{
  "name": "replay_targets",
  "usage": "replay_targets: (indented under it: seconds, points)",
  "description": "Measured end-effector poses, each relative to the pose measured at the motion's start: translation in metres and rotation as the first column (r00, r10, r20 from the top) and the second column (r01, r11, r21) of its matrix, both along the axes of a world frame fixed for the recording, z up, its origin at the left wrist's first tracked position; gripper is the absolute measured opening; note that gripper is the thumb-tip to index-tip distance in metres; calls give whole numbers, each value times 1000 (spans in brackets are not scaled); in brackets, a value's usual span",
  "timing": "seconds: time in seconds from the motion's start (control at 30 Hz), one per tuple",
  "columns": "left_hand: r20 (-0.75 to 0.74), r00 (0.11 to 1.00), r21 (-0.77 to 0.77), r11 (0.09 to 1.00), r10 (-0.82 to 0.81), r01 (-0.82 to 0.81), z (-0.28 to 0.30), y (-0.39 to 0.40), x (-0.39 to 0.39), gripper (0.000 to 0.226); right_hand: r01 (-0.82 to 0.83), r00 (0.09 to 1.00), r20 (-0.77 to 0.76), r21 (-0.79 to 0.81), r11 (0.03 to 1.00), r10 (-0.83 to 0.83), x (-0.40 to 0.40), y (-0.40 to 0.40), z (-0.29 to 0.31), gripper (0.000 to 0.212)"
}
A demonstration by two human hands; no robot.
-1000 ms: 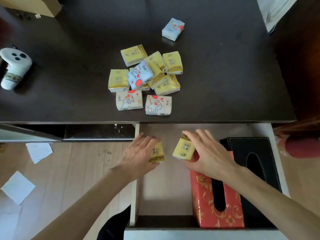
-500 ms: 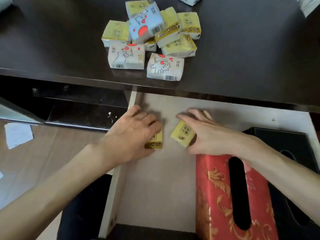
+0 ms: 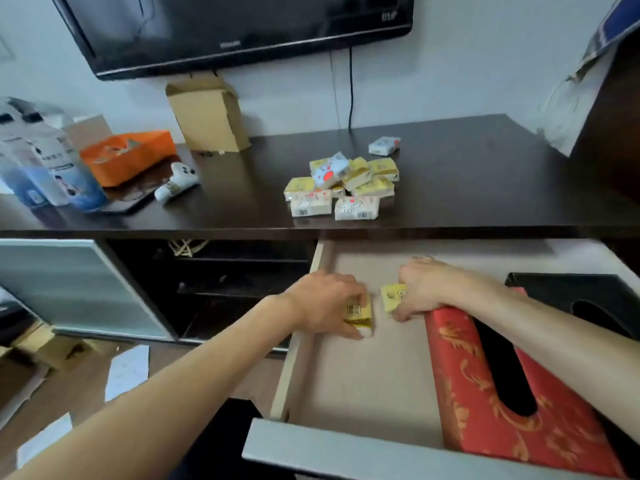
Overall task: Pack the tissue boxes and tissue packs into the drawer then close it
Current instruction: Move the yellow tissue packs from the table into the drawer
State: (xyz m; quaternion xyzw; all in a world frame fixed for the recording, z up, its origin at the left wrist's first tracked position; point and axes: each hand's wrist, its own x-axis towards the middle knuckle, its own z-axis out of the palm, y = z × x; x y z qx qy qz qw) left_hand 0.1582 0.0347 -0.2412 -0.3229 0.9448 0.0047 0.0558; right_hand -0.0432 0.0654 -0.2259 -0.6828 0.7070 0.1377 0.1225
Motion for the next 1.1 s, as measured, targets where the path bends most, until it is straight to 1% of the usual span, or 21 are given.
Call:
replay_targets:
  seconds: [0.1,0.2,0.23,0.3,0.37,0.43,0.53,0.7,0.93,1.03,1.1]
  points:
    - [-23,1000,-5,1000,9,-10,-1,-6,-1,58,110,990,101,-95,989,-100,-4,1,-1,51]
    - [-46,999,-13,1000,-4,4,-5,-12,0,62,164,976,165,-126,978,-143,-4,-3,-4,78]
    - [-61,998,-10,1000,-10,9,-6,-13,1,64,165,974,177,-128,978,-141,-3,-3,-4,81]
    - [-74,997,-15,1000,-19,18,-6,-13,1,65,122,976,196,-125,985,-96,-4,-5,-3,80]
    - [-52,998,-26,999,-29,28,-7,-14,0,64,48,985,170,-85,995,-33,-5,-3,-2,81]
    - [-23,999,-34,999,-36,36,-8,-16,-2,59,6,991,134,-21,1000,-3,-5,-2,-3,86]
    - [-16,999,-51,997,-51,50,-8,-22,-4,56,-16,992,126,20,1000,14,-5,-7,-4,84]
    - [18,998,-41,997,-64,65,-9,-29,-7,57,-66,996,63,4,998,65,-3,-11,-5,90]
    - [0,998,61,996,-58,58,-11,-44,-21,60,-100,994,36,13,995,100,-5,-13,-7,80]
    - [-33,999,82,996,-39,41,-15,-45,-26,66,-88,996,-13,40,995,89,-10,-10,-5,72]
    - [-43,998,70,997,-41,44,-18,-43,-32,71,-96,993,-60,47,994,98,-10,-11,-3,68]
